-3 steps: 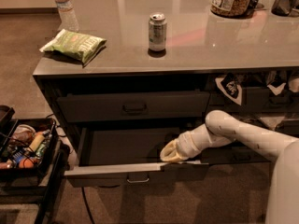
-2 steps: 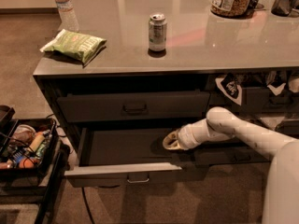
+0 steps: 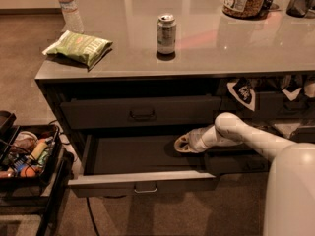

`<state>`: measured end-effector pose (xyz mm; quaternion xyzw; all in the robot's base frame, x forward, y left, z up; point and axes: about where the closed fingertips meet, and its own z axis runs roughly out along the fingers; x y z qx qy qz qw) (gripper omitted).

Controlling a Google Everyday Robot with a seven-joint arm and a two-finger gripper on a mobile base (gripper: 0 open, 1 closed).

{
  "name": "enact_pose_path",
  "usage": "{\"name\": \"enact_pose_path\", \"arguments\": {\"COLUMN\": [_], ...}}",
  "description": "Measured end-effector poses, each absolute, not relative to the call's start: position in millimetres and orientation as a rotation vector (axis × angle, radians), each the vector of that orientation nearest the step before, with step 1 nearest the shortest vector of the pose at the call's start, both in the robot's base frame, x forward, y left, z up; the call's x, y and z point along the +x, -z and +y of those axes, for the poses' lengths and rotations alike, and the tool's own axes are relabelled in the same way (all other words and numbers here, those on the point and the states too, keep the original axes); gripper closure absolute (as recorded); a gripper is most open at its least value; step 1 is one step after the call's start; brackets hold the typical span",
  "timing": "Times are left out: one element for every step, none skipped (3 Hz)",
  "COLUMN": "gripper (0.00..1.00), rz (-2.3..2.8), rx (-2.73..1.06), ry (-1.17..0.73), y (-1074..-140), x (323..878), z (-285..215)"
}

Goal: Open middle drawer

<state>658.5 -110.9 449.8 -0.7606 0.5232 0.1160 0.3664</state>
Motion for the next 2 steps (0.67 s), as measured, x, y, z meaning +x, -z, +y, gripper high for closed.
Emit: {"name": "enact_pose_path", "arguments": {"gripper": [1.00, 1.00], "rz": [1.453, 1.581], "rx": [-2.088, -2.162], "ry": [-0.316, -0.376], "y": [-434.1, -422.7], "x": [647.6, 627.6], "z": [-122.3, -134.3]}}
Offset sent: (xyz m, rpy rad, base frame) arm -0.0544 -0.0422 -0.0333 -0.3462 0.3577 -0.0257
